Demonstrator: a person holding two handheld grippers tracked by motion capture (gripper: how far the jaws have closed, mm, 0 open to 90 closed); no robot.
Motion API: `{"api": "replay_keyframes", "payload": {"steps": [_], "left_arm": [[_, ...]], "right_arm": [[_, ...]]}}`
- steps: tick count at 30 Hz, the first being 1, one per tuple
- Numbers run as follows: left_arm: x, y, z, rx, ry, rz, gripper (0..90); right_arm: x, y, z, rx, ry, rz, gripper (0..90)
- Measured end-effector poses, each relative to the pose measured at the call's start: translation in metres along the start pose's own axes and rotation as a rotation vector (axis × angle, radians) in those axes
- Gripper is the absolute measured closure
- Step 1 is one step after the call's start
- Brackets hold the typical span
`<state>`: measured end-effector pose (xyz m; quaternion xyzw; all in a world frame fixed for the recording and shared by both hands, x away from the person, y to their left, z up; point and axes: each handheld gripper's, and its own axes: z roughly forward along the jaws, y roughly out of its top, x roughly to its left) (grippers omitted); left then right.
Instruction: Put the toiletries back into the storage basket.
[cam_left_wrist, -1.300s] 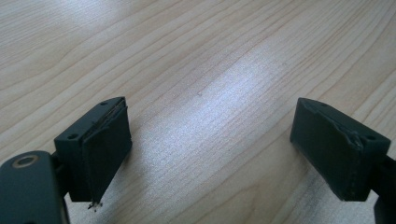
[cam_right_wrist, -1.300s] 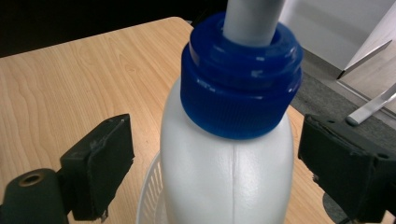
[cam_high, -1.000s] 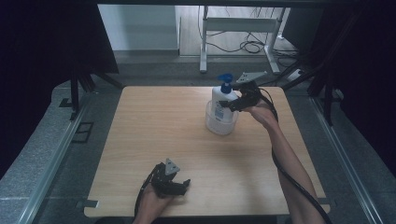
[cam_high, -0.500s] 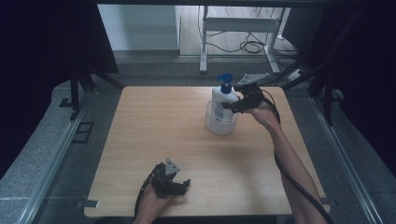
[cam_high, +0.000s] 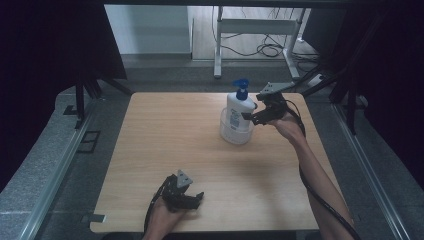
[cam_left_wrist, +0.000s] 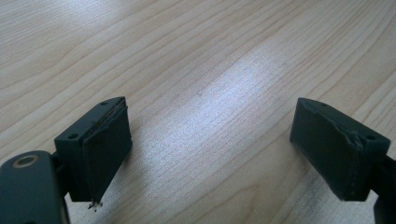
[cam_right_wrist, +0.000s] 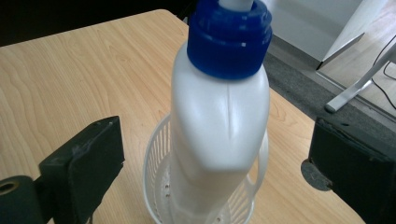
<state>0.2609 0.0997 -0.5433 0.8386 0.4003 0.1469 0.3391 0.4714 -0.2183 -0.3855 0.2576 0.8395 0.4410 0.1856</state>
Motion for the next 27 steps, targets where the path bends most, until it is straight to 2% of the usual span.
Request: {"api": "replay_keyframes", "payload": {"steps": [17, 27], "left_arm": [[0.000, 0.000, 0.000, 0.001, 0.001, -0.002, 11.9], [0.000, 0.000, 0.000, 0.001, 0.000, 0.001, 11.8]], "right_arm": [[0.009, -0.016, -0.018, -0.007, -0.017, 0.010, 0.0], [0.015, -0.026, -0.026, 0.016, -0.026, 0.015, 0.0]]}}
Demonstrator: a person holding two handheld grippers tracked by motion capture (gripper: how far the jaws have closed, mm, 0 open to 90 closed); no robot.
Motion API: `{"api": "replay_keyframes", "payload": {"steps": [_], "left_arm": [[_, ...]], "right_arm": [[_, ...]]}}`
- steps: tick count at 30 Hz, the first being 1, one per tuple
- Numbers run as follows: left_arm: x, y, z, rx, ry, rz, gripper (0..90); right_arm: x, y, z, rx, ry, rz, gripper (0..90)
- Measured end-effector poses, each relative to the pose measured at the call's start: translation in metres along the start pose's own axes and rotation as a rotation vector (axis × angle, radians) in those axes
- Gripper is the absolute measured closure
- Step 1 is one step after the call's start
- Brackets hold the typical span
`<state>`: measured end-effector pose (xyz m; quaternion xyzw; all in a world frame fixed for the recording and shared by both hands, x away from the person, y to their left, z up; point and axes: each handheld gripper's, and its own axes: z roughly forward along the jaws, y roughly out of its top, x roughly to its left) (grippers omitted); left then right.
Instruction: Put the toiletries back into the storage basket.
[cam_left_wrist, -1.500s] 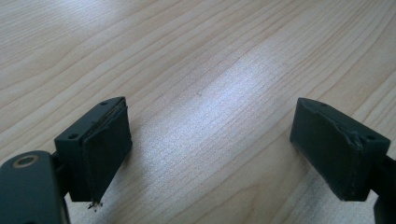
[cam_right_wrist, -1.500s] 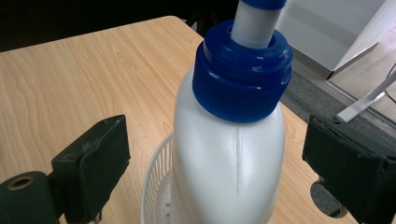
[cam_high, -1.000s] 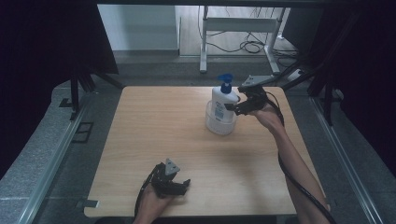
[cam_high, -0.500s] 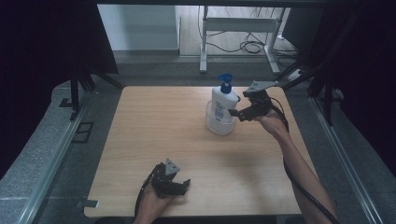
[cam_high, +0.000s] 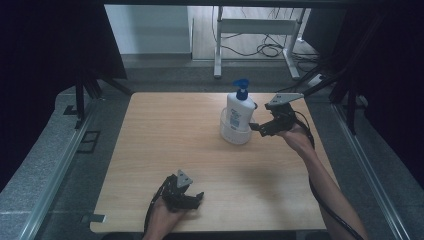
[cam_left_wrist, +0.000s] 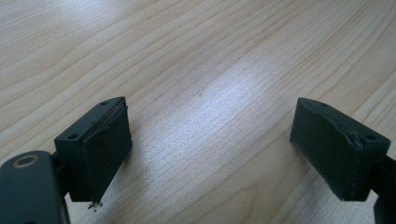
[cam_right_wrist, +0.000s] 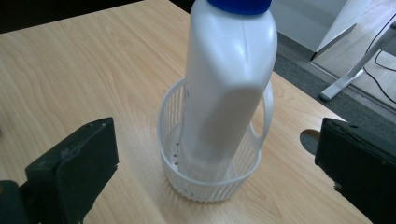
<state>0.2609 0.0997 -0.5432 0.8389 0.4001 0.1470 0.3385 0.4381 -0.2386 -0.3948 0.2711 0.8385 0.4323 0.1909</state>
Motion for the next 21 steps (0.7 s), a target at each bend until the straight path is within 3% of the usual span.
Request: {"api": "replay_keyframes", "payload": {"steps": [21], "left_arm": [[0.000, 0.000, 0.000, -0.002, -0.001, -0.002, 11.8]], "right_arm": [[0.011, -0.029, -0.009, 0.031, 0.010, 0.007, 0.0]]}}
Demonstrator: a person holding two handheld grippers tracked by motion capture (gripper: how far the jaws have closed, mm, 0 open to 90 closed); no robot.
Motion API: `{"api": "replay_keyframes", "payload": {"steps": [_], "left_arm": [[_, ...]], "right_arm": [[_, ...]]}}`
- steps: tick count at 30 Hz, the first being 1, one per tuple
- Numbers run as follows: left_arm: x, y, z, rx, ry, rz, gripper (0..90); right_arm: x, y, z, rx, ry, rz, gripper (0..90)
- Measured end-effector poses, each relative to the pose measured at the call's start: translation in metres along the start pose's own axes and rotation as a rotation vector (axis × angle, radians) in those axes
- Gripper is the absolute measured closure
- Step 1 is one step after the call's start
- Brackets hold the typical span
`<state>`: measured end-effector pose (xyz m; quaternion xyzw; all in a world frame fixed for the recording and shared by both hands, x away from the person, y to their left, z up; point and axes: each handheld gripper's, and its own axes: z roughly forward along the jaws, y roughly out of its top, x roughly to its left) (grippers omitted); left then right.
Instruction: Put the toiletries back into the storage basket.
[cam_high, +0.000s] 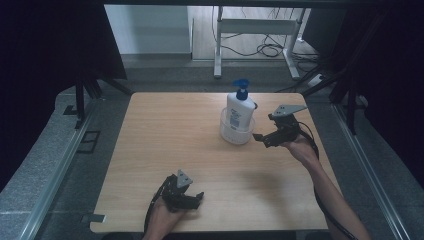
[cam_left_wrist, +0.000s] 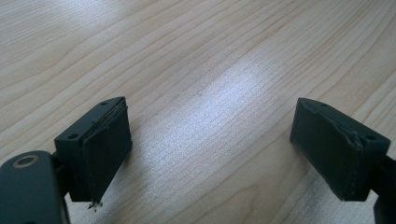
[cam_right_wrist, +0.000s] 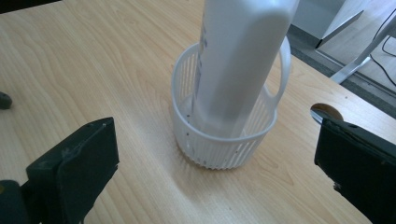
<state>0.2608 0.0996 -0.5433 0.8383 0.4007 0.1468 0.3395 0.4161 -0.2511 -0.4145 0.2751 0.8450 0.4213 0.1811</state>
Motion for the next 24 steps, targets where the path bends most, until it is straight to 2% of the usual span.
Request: {"api": "replay_keyframes", "payload": {"steps": [24], "left_arm": [[0.000, 0.000, 0.000, 0.000, 0.001, -0.002, 11.8]], "right_arm": [[0.023, -0.038, -0.011, 0.030, 0.000, -0.010, 0.0]]}}
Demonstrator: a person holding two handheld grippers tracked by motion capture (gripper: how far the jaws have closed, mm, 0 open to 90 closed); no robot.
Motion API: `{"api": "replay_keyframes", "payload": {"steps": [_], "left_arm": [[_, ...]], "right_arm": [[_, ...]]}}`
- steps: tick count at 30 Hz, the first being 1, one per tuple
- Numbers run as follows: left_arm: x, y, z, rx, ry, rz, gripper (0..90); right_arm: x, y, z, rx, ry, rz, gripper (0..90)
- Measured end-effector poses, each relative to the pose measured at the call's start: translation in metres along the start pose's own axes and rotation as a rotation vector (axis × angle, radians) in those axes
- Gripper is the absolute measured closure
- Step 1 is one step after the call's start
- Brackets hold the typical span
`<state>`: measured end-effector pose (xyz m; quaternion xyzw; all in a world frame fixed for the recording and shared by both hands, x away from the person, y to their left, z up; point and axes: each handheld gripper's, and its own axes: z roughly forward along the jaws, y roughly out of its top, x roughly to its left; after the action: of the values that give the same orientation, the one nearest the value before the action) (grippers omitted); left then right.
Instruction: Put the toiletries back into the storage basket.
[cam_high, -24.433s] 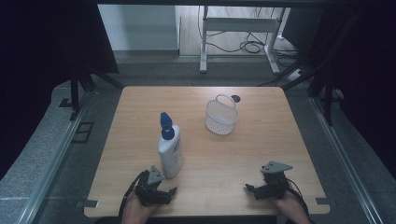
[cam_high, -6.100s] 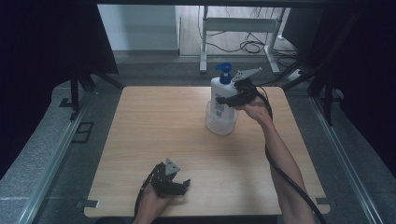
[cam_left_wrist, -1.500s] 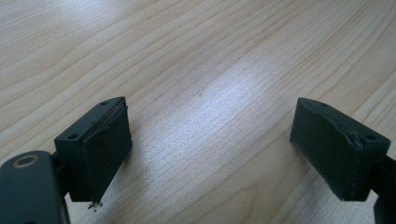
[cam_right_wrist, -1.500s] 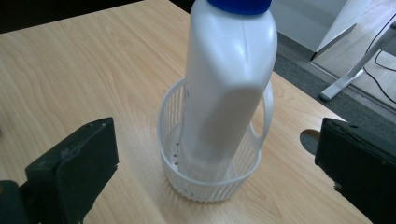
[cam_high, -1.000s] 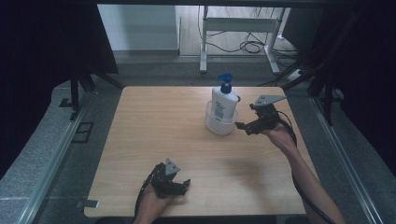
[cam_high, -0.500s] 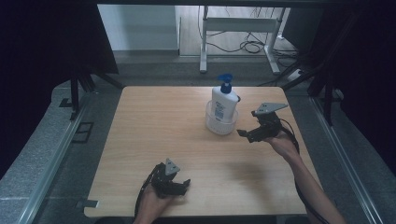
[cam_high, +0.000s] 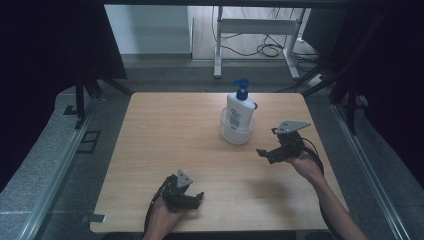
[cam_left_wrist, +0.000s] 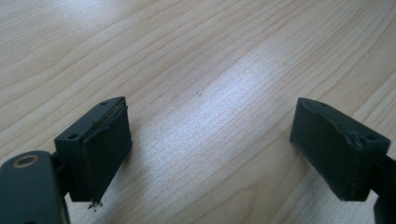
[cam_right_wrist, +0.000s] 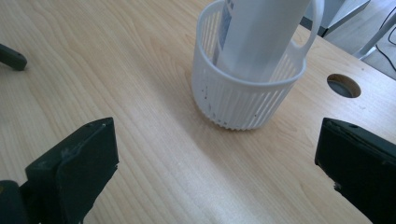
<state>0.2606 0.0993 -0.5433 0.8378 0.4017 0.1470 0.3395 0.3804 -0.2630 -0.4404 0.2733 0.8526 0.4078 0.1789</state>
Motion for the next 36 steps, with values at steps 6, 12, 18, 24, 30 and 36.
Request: {"api": "replay_keyframes", "payload": {"steps": [6, 12, 18, 24, 30, 36], "left_arm": [[0.000, 0.000, 0.000, 0.000, 0.000, 0.001, 11.8], [0.000, 0.000, 0.000, 0.000, 0.000, -0.001, 11.8], [0.000, 0.000, 0.000, 0.000, 0.000, -0.002, 11.8], [0.000, 0.000, 0.000, 0.000, 0.000, -0.001, 11.8], [0.000, 0.000, 0.000, -0.001, 0.000, -0.003, 11.8], [0.000, 0.000, 0.000, -0.001, 0.000, -0.003, 11.8]], "right_arm": [[0.005, -0.010, -0.001, 0.009, 0.001, 0.008, 0.0], [0.013, -0.024, 0.001, 0.029, 0.003, 0.013, 0.0], [0.020, -0.036, 0.002, 0.044, 0.008, 0.010, 0.0], [0.027, -0.048, 0.002, 0.055, 0.015, 0.013, 0.0], [0.034, -0.061, 0.003, 0.059, 0.031, 0.027, 0.0], [0.042, -0.073, 0.005, 0.063, 0.031, 0.027, 0.0]]}}
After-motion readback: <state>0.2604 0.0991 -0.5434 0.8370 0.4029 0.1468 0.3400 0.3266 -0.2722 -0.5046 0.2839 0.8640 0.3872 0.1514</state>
